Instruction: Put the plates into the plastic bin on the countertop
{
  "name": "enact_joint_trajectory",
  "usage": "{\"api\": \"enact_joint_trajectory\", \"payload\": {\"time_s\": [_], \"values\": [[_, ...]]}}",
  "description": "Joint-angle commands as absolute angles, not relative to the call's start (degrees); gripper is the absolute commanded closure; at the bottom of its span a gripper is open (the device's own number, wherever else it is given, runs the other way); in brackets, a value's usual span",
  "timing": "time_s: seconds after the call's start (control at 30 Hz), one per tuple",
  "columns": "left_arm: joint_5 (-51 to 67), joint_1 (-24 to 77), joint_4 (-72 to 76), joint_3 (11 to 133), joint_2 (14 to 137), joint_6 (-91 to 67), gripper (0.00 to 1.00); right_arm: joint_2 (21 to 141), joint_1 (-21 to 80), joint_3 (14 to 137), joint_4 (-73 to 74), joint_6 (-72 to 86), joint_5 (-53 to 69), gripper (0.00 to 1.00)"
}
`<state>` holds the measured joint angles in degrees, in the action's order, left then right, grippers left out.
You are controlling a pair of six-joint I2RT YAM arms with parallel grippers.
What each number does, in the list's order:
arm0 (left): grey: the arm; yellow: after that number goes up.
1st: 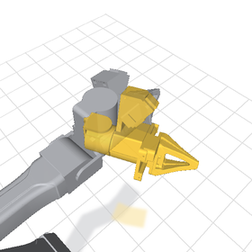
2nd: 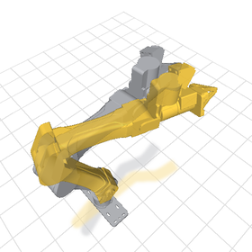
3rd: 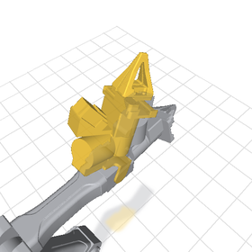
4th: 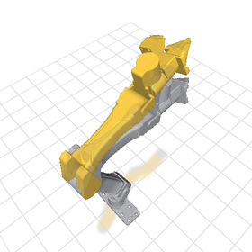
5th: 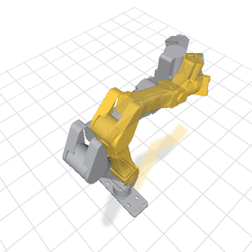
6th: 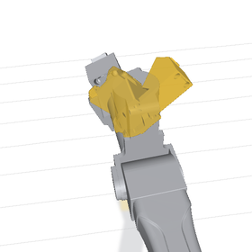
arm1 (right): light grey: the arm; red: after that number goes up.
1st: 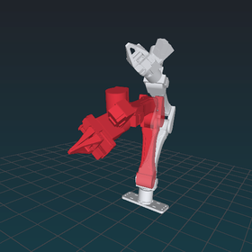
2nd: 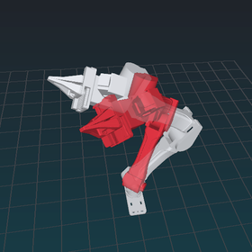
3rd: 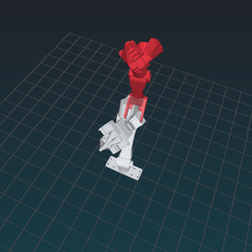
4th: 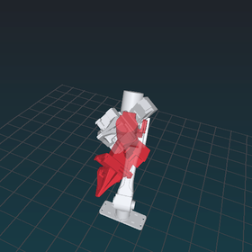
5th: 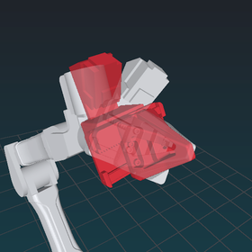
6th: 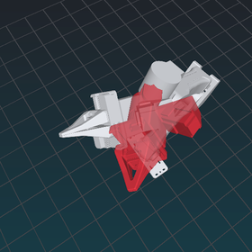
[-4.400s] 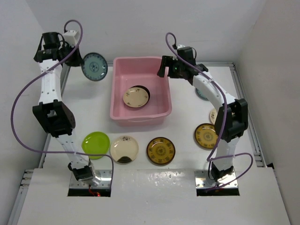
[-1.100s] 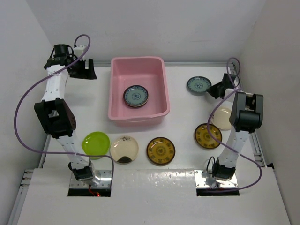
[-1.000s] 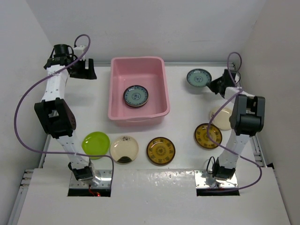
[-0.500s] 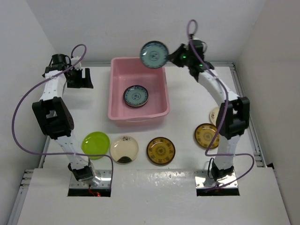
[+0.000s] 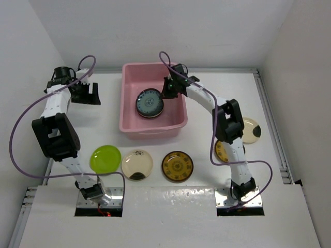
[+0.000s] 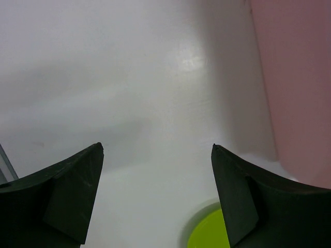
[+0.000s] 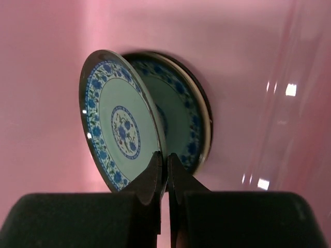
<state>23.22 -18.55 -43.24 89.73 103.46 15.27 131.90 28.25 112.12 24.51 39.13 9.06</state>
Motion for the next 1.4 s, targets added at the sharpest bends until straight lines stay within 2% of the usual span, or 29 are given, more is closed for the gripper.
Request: {"api": "enact_joint_trajectory", "payload": {"time_s": [0.0, 0.03, 0.07, 0.17, 0.2, 0.27, 0.3, 0.53, 0.67, 0.8, 0.9, 0.93, 1.0, 1.03, 1.23, 1.37], "values": [[26.4, -19.2, -45.5, 85.1, 98.7, 25.6, 0.14, 131.7, 29.6, 115.8, 25.7, 37.4, 8.0, 1.0], [27.1, -19.2, -47.2, 83.7, 98.1, 27.8, 0.15, 131.7, 29.5, 115.8, 25.5, 37.5, 7.2, 0.98], [27.1, -19.2, -48.0, 82.0, 96.6, 30.0, 0.15, 131.9, 29.4, 115.7, 25.2, 37.4, 7.2, 0.85], [29.3, -20.4, -52.5, 75.7, 95.3, 40.0, 0.15, 132.4, 29.3, 116.6, 24.7, 35.3, 9.0, 0.56], [29.3, -20.4, -53.8, 74.1, 95.3, 42.4, 0.15, 132.4, 29.3, 117.7, 24.3, 34.8, 9.6, 0.41], [28.7, -21.0, -55.2, 69.1, 94.6, 47.8, 0.15, 131.1, 29.6, 117.9, 24.9, 32.3, 10.1, 0.29], [27.9, -21.7, -55.2, 67.4, 94.6, 49.0, 0.15, 130.5, 29.6, 117.5, 25.0, 31.0, 10.0, 0.27], [26.6, -22.2, -58.3, 58.9, 94.5, 57.7, 0.21, 122.1, 29.7, 112.2, 20.9, 27.2, 9.9, 0.24], [23.8, -21.1, -54.1, 54.4, 94.0, 57.7, 0.24, 117.6, 28.6, 107.5, 18.7, 27.1, 9.4, 0.24], [19.6, -19.2, -46.3, 50.3, 94.0, 53.4, 0.32, 111.6, 27.2, 101.1, 15.4, 27.9, 8.5, 0.24], [18.1, -19.2, -41.6, 49.0, 95.1, 50.0, 0.46, 109.1, 26.2, 99.0, 14.2, 27.7, 7.6, 0.24], [18.1, -19.2, -41.6, 49.0, 96.0, 48.9, 0.6, 108.3, 26.1, 98.6, 13.8, 27.7, 7.5, 0.24], [18.1, -19.2, -41.6, 50.3, 97.1, 47.6, 0.81, 107.4, 25.5, 97.9, 13.8, 27.5, 6.9, 0.24], [18.1, -19.2, -41.6, 50.8, 97.7, 46.9, 0.98, 106.8, 25.3, 97.6, 13.8, 27.5, 6.8, 0.24], [21.8, -26.2, -41.0, 61.3, 101.9, 38.7, 1.0, 105.2, 22.9, 94.8, 12.7, 28.0, 5.6, 0.24], [28.4, -29.6, -44.6, 69.3, 104.4, 36.0, 1.0, 104.4, 22.0, 94.4, 12.5, 28.4, 5.5, 0.24]]}}
